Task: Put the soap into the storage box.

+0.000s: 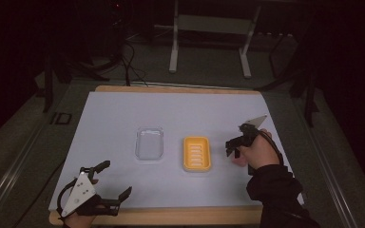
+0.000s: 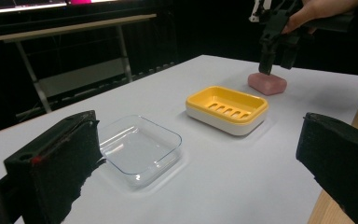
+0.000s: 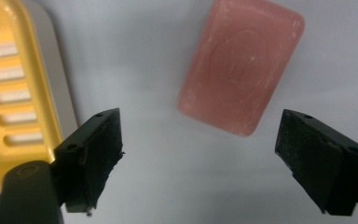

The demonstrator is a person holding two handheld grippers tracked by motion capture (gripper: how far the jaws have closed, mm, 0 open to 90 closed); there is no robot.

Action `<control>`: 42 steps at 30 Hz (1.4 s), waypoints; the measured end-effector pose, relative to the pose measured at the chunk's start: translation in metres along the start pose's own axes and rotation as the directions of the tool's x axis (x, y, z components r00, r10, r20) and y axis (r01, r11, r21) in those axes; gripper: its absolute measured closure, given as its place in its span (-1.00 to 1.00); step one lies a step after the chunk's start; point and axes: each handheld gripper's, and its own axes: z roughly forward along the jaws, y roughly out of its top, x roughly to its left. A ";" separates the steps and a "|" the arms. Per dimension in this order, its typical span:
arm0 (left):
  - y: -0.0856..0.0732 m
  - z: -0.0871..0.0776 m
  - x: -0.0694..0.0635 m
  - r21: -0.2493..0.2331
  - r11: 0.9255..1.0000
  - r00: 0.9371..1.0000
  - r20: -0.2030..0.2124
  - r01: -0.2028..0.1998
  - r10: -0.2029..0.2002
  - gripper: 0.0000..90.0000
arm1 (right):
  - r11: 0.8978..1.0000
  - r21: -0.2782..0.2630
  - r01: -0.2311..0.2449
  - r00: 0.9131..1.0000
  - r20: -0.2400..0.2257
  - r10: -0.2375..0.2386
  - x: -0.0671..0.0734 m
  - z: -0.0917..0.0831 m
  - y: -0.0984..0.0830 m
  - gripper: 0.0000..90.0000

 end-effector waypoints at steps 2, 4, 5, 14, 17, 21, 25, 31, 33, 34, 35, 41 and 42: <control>0.000 0.000 0.000 0.001 1.000 1.000 0.000 -0.001 0.001 -0.99 | 1.000 -0.015 -0.024 0.999 0.028 0.024 -0.001 0.002 0.003 -0.58; 0.000 0.000 0.000 -0.003 1.000 1.000 0.007 0.004 -0.004 -0.99 | 0.998 -0.032 -0.045 0.998 0.034 0.046 -0.002 0.004 0.005 -0.57; 0.000 -0.001 0.001 -0.005 1.000 1.000 0.009 0.007 -0.007 -0.99 | 0.997 -0.044 -0.057 0.998 0.038 0.059 -0.002 0.005 0.006 -0.58; 0.000 -0.001 0.000 -0.008 1.000 1.000 0.011 0.007 -0.007 -0.99 | 0.989 -0.072 -0.128 0.991 0.033 0.131 -0.003 0.011 0.013 -0.54; 0.001 -0.001 0.001 -0.008 1.000 1.000 0.012 0.007 -0.007 -0.99 | 0.986 -0.081 -0.148 0.987 0.046 0.152 -0.004 0.013 0.014 -0.53; 0.000 -0.002 0.001 -0.009 1.000 1.000 0.012 0.008 -0.008 -0.99 | 0.983 -0.089 -0.163 0.983 0.068 0.169 -0.006 0.016 0.016 -0.52; 0.000 -0.001 0.000 -0.006 1.000 1.000 0.014 0.005 -0.005 -0.99 | 0.979 -0.097 -0.179 0.981 0.062 0.186 -0.009 0.019 0.018 -0.49; 0.000 -0.001 0.000 -0.005 1.000 1.000 0.014 0.005 -0.004 -0.99 | 0.975 -0.130 -0.180 0.979 0.068 0.190 -0.009 0.021 0.019 -0.44; 0.000 -0.001 0.000 -0.005 1.000 1.000 0.015 0.005 -0.005 -0.99 | 0.980 -0.123 -0.155 0.979 0.115 0.169 -0.008 0.024 0.019 -0.41; 0.000 -0.001 0.000 -0.005 1.000 1.000 0.014 0.004 -0.004 -0.99 | 0.980 -0.123 -0.155 0.979 0.115 0.169 -0.008 0.024 0.019 -0.41; 0.000 -0.001 0.000 -0.005 1.000 1.000 0.015 0.004 -0.004 -0.99 | 0.980 -0.134 -0.147 0.977 0.136 0.165 -0.008 0.025 0.019 -0.40; 0.000 -0.001 0.000 -0.003 1.000 1.000 0.016 0.003 -0.003 -0.99 | 0.981 -0.130 -0.145 0.979 0.128 0.162 -0.008 0.030 0.020 -0.36; 0.000 -0.001 0.000 -0.003 1.000 1.000 0.016 0.004 -0.003 -0.99 | 0.981 -0.125 -0.147 0.979 0.120 0.162 -0.008 0.031 0.020 -0.35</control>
